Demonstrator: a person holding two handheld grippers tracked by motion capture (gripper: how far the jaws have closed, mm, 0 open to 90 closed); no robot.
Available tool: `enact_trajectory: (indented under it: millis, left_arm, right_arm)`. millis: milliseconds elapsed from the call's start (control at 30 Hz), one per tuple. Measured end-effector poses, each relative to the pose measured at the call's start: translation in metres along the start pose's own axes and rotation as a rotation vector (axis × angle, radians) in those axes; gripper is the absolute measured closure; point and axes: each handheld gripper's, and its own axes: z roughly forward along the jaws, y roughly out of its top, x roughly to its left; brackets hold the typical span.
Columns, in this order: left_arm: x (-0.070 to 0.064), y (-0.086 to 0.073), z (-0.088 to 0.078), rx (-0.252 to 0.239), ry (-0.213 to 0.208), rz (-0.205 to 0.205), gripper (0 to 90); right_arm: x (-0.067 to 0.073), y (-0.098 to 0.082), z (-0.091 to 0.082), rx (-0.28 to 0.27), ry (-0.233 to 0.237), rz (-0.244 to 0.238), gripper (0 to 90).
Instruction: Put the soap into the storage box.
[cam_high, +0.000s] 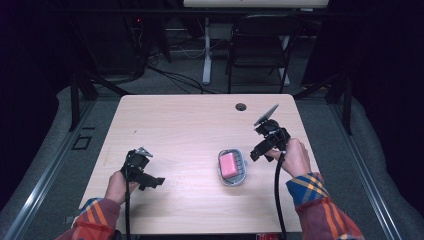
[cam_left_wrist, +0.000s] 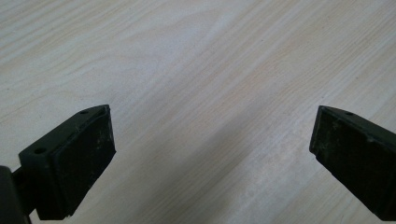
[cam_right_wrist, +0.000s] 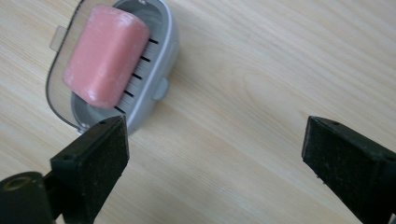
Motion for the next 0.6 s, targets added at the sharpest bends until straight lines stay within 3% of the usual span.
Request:
enact_trajectory:
  millis: [133, 333, 367, 600]
  left_arm:
    - [0.0, 0.0, 0.0, 0.001, 0.004, 0.003, 0.0]
    - [0.0, -0.001, -0.001, 0.004, 0.003, 0.004, 0.0]
    - [0.0, -0.001, 0.0, 0.008, 0.004, 0.005, 0.0]
    - [-0.001, -0.001, -0.001, 0.01, 0.001, 0.007, 0.0]
  right_arm:
    - [-0.01, -0.013, -0.005, -0.037, -0.026, 0.001, 0.0]
    - [-0.018, -0.029, -0.008, -0.052, -0.055, -0.015, 0.0]
    - [-0.021, -0.036, -0.008, -0.07, -0.079, -0.02, 0.0]
    - [-0.029, -0.058, -0.006, -0.088, -0.094, -0.021, 0.0]
